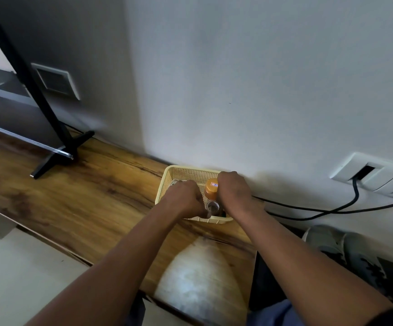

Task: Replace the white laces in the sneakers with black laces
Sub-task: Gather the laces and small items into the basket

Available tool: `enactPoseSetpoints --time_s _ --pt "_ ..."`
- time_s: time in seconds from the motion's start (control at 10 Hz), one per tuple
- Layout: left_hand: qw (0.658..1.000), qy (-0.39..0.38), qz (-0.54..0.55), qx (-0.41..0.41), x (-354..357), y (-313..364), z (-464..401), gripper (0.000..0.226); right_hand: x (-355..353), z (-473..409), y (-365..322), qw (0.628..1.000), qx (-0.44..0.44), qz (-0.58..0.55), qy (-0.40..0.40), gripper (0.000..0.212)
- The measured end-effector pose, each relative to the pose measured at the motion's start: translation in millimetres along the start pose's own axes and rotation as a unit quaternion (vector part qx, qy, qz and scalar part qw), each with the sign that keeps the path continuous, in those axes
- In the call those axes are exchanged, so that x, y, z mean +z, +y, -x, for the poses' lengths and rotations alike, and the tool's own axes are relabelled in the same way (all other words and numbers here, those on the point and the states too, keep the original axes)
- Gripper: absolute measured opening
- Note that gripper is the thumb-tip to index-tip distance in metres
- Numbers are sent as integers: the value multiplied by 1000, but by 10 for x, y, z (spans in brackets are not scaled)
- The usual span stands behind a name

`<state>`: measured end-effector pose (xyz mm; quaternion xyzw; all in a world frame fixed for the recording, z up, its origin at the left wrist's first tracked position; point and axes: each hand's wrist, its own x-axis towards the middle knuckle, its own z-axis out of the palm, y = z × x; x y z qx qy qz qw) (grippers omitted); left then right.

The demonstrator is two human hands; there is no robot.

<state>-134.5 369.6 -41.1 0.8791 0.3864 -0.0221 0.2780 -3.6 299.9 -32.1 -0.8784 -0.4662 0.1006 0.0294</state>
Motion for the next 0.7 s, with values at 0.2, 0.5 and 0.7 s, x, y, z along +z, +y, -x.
enactPoseSetpoints --time_s 0.2,0.5,0.7 --pt "1000 11 -6 -4 53 -62 -40 18 51 11 -19 1000 -4 5 -15 31" --pt "994 106 -22 31 39 -39 24 22 -94 85 -120 999 -20 2 32 27" --pt "967 249 -37 41 -27 107 291 26 -370 345 -270 991 -41 -35 118 18"
